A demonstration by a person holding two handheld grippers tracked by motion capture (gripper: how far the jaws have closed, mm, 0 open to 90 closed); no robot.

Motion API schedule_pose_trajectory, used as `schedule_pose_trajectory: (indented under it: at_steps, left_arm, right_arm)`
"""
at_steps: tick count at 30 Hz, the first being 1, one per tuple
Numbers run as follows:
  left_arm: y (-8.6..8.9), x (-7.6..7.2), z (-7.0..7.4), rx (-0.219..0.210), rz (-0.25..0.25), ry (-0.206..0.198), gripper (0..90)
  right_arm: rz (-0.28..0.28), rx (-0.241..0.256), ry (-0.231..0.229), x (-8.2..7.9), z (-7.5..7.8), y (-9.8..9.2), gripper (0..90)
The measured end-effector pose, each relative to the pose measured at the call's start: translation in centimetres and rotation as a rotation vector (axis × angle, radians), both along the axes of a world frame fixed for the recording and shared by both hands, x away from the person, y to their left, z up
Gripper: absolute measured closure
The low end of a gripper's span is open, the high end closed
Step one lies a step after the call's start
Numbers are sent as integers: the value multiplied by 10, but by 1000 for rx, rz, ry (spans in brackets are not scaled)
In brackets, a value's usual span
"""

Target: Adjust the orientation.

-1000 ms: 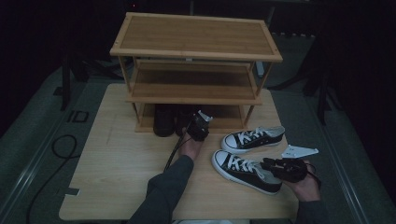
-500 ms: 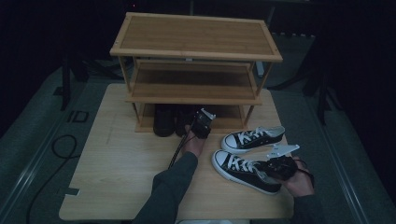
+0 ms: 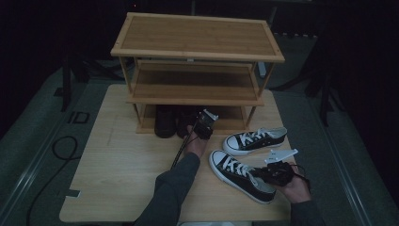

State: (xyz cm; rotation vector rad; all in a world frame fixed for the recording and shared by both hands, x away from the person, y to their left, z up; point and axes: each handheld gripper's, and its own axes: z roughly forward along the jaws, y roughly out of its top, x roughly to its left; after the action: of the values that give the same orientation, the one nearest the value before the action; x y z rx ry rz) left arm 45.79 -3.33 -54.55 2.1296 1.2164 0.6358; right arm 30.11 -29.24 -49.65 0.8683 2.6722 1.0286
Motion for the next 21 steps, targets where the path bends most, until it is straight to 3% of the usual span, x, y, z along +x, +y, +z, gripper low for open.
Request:
schedule_pose_trajectory:
  at_steps: [2, 5, 8, 13, 21]
  left_arm:
    - [0, 0, 0, 0, 1, 1, 898]
    - [0, 1, 0, 1, 4, 2, 898]
    - [-1, 1, 0, -2, 10, 4, 898]
    - [-1, 1, -1, -1, 12, 3, 899]
    - [-2, 2, -2, 2, 24, -1, 900]
  right_arm:
    - [-11, -17, -16, -1, 1, 0, 837]
    - [-25, -98, -34, -3, 1, 5, 813]
    - [-26, -146, -49, -3, -3, 14, 808]
    - [-17, -147, -63, 3, -4, 17, 866]
    - [-8, -119, -37, 6, -4, 13, 877]
